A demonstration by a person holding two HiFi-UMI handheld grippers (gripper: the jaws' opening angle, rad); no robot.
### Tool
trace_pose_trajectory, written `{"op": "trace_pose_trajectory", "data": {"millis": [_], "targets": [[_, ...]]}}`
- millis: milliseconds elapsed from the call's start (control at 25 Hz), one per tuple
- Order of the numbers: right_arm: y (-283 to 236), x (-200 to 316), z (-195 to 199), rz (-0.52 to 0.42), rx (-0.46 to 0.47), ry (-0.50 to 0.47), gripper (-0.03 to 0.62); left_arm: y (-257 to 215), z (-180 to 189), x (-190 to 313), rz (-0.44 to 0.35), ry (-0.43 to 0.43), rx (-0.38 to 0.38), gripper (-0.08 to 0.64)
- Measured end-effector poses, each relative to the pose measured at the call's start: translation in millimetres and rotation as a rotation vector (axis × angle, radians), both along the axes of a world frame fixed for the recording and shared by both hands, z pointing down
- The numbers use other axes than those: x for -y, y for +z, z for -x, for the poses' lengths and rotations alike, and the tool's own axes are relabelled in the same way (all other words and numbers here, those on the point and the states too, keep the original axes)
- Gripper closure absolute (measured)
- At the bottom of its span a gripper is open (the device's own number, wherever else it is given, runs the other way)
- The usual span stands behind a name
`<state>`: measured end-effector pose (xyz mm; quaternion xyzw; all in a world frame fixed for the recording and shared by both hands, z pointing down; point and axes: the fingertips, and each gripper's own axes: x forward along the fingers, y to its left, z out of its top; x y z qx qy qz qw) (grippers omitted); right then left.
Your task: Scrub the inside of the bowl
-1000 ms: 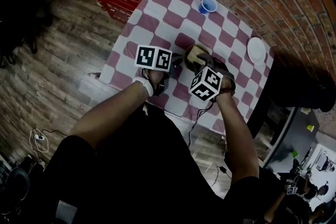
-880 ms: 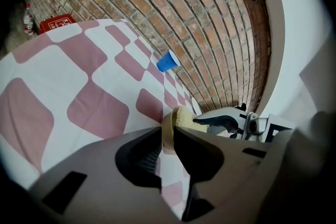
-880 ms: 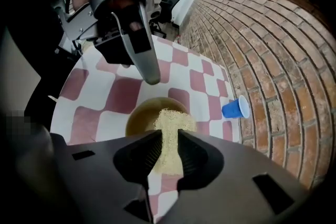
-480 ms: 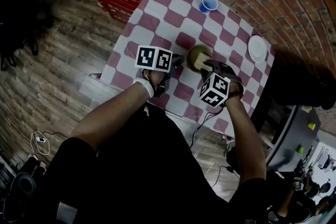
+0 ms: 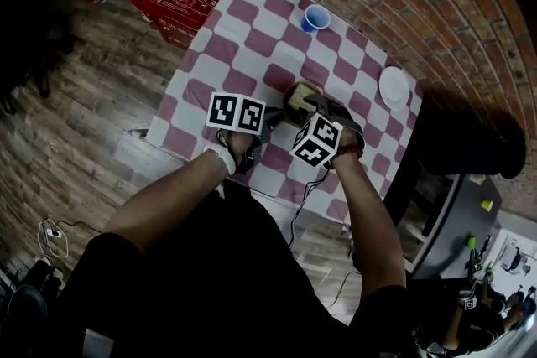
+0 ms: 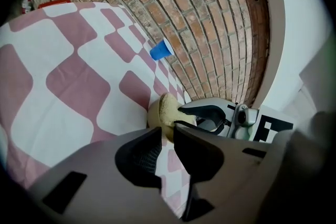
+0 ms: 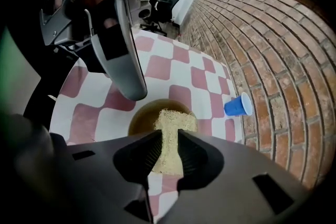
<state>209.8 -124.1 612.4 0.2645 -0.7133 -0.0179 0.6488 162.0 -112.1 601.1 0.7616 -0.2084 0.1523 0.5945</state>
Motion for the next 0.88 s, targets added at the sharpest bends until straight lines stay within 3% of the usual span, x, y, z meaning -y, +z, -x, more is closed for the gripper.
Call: {"op": "trace_pose_trajectory", "data": {"millis": [120,400,720,880], "targets": [[-3.0,-3.8,-13.2,0.006,-0.039,-0.016,0.489,0.6,-1.1,1.0,0.001,0.0,-0.002,0.48],[2.0,-26.5,-6.7,0.032,-0.103,-0.173,0.489,4.7,-2.8,3.6,0.01,-0.012,0.0,0.48],[19.6,-4.1,-2.9,0.054,-0.069,-0.084,0.489,18.4,-14.8,9.7,0.02,0.002,0.03,0.48],[19.3,-0.9,-12.4,0.061,-0.118,-0.097,0.489,20.6,-23.7,15.1,0.018,0.009,0.026,0.48]]}}
